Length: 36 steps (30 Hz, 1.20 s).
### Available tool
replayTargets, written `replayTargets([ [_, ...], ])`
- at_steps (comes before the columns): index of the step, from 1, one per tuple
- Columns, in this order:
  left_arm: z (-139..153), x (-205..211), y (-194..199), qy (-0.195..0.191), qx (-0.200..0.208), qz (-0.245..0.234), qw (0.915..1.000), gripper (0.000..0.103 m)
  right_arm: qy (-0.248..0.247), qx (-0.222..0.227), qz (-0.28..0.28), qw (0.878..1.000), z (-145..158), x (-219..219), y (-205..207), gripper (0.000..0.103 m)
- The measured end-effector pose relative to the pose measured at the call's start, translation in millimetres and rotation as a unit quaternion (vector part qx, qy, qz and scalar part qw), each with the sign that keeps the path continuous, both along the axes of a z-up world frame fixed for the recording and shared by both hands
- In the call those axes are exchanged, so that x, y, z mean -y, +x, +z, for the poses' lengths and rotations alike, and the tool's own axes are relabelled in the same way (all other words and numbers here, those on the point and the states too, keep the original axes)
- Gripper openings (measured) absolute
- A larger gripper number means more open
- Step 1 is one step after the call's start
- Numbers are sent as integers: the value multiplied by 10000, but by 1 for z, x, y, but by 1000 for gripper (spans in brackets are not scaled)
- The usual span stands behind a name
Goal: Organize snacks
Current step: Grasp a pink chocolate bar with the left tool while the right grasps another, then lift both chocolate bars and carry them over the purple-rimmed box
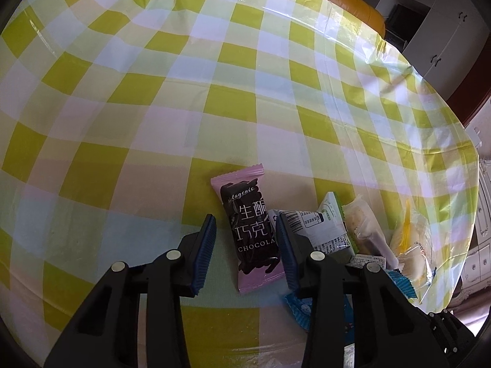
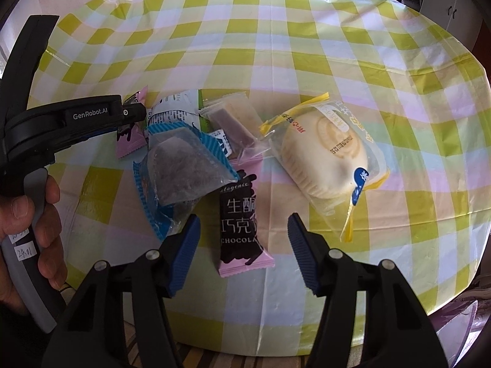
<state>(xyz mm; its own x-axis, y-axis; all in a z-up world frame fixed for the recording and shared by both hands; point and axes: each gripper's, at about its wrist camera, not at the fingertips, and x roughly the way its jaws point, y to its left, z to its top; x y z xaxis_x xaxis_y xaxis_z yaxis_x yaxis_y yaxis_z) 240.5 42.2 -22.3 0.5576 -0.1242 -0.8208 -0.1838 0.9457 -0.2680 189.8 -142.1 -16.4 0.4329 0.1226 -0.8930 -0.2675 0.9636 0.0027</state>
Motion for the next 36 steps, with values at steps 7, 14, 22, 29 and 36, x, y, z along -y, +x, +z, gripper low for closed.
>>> replayTargets([
  [7, -1, 3, -2, 235, -37, -41, 9997, 24, 91, -126, -4, 9999, -5, 1, 2, 34],
  [14, 1, -1, -6, 172, -2, 45, 9998, 23, 196, -99, 24, 9998, -3, 1, 0, 24],
  [22, 4, -6, -10, 138, 82, 142, 9998, 21, 256, -117, -25, 9996, 1, 6, -5, 23],
  [29, 8, -8, -14, 114, 168, 190, 9996, 21, 265, -76, -45, 9996, 9, 11, -16, 23],
  [36, 16, -8, -18, 87, 333, 194, 9992, 20, 283, -5, -109, 9995, 19, 19, -28, 23],
])
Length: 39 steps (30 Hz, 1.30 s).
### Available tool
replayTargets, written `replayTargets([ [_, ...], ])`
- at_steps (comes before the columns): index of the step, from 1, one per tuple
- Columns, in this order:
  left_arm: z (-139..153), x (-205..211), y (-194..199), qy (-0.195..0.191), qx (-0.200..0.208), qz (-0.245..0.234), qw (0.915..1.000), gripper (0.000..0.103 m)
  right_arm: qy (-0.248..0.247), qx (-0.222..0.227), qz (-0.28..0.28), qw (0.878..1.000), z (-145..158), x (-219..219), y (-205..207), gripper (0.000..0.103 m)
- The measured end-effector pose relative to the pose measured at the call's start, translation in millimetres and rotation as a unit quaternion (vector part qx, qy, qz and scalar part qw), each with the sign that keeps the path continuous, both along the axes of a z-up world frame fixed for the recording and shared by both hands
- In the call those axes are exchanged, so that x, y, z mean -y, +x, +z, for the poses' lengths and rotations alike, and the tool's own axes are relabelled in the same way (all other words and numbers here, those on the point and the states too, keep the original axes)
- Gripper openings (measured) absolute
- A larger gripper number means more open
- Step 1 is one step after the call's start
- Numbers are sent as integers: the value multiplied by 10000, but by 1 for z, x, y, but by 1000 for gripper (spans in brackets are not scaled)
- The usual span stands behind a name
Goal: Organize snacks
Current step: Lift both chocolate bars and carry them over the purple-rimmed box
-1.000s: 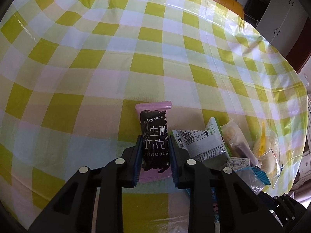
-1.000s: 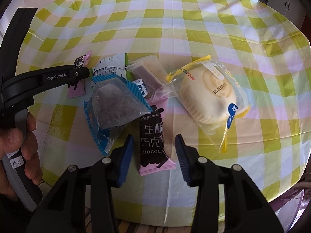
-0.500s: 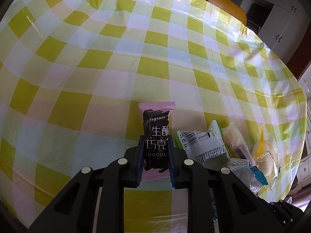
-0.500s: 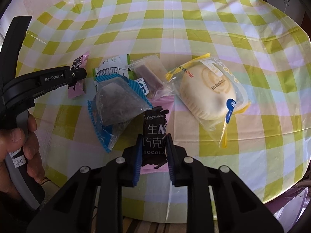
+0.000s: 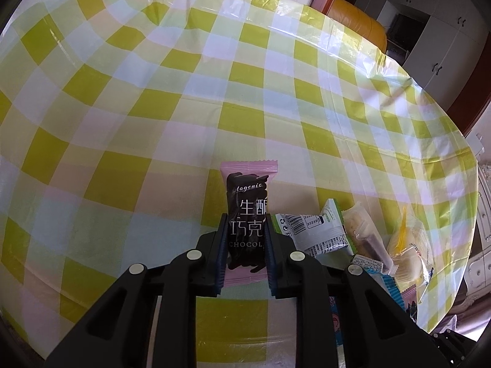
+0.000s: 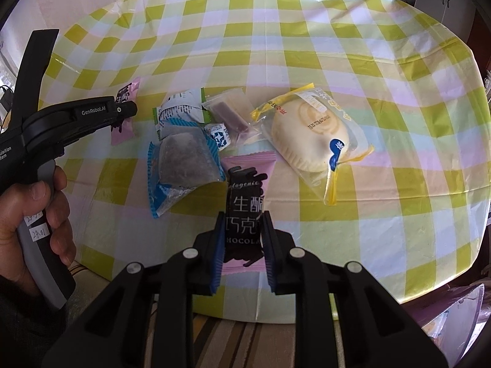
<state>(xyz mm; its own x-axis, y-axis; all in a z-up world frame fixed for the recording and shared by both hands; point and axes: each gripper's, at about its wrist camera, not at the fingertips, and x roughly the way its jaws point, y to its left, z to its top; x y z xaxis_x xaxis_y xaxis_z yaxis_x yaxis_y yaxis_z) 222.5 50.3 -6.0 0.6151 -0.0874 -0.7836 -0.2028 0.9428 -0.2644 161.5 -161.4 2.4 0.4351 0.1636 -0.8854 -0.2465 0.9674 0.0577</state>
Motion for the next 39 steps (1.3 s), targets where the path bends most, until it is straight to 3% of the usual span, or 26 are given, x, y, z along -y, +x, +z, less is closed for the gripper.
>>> replayTargets([
  [9, 21, 7, -9, -42, 339, -51, 9994, 19, 78, 83, -194, 9997, 13, 18, -11, 22],
  [20, 48, 46, -23, -98, 657, -533, 9964, 19, 24, 262, -474, 9985, 31, 41, -19, 22],
  [39, 68, 146, -53, -248, 791, -1909, 9781, 19, -200, 434, -1210, 9915, 48, 112, -35, 22],
])
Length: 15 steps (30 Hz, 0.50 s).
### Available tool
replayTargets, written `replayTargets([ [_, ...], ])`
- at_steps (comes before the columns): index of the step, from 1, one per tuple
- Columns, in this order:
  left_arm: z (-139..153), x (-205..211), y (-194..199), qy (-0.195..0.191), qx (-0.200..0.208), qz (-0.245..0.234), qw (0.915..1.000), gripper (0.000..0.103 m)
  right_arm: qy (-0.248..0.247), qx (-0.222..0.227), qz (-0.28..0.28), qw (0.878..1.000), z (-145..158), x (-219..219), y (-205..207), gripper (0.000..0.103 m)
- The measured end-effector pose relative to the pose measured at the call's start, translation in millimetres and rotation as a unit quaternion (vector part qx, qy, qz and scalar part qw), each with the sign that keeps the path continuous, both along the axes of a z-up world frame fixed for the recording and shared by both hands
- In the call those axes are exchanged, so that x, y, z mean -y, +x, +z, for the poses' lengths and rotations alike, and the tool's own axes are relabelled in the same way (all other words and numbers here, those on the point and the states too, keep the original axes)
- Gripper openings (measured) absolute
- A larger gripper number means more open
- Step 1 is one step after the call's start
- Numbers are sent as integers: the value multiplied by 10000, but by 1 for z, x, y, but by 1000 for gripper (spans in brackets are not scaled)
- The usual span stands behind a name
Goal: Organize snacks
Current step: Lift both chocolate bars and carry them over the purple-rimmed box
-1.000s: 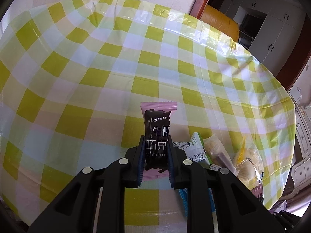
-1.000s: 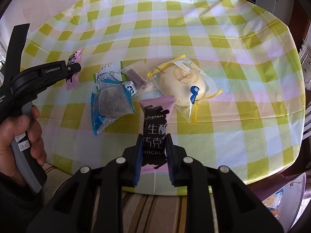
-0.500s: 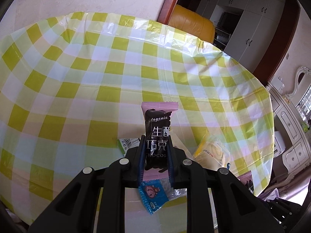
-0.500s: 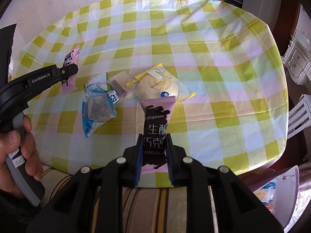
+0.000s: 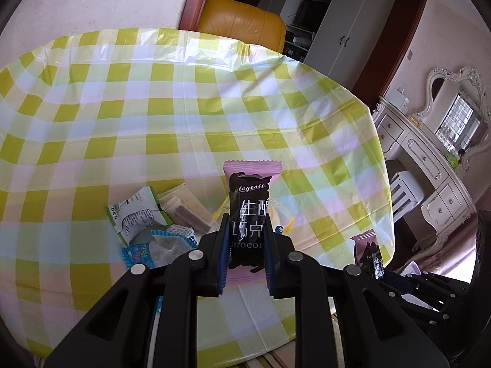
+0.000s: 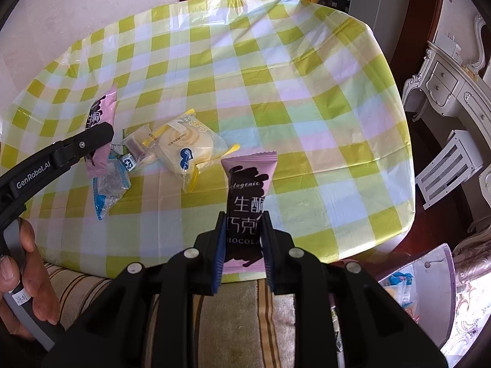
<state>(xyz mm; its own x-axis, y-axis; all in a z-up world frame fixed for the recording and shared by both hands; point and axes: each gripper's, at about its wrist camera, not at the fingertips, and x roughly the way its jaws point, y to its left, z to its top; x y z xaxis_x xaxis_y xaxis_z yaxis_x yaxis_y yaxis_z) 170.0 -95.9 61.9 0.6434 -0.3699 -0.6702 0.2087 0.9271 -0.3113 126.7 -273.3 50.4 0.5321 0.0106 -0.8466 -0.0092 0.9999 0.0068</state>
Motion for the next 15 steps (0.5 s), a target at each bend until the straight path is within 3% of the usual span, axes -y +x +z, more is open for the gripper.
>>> replayTargets([
  [15, -7, 85, -28, 150, -188, -1248, 9919, 19, -144, -213, -742, 9969, -17, 74, -23, 22],
])
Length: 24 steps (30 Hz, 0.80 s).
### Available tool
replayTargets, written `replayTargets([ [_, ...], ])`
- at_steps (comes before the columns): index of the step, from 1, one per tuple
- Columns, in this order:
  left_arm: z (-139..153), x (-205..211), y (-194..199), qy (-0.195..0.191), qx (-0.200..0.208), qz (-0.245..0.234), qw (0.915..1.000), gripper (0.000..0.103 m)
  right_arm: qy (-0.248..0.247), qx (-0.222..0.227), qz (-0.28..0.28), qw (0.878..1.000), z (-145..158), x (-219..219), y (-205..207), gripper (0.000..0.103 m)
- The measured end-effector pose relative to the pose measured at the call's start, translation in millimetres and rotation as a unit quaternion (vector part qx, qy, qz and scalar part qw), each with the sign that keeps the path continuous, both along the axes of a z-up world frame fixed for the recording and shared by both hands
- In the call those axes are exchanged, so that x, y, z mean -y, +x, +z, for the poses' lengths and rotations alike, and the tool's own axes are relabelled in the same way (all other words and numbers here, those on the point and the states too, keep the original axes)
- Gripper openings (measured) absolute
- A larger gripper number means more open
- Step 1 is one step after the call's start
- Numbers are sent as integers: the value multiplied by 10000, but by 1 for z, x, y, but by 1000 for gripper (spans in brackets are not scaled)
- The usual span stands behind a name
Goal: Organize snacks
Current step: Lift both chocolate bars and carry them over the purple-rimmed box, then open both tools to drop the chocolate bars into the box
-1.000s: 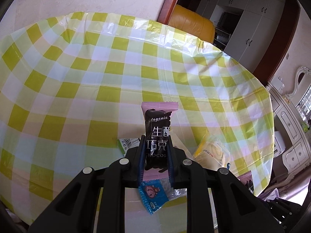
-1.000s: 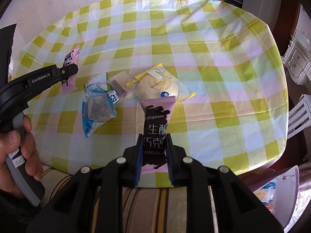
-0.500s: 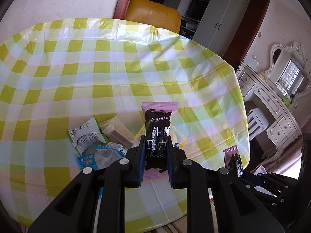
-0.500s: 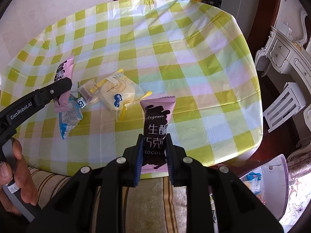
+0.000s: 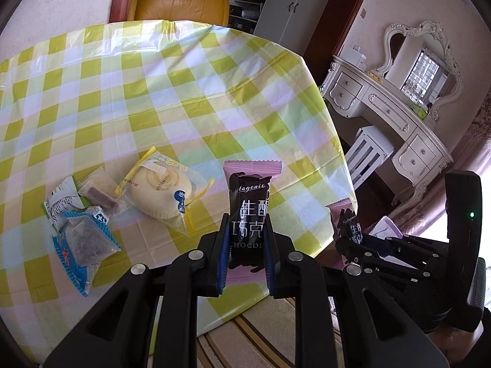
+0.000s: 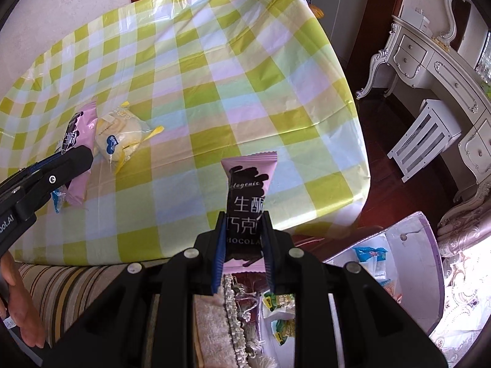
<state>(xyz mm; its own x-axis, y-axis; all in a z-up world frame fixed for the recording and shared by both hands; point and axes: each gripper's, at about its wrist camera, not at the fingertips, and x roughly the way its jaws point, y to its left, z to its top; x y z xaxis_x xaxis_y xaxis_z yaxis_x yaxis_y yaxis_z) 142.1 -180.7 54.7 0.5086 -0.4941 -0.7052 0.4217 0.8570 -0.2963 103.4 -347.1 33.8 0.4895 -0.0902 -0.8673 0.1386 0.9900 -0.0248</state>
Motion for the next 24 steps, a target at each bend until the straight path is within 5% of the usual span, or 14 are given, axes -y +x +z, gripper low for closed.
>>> replayTargets([
  [24, -21, 125, -46, 397, -445, -1637, 9847, 19, 49, -293, -1065, 9939, -37, 111, -47, 22],
])
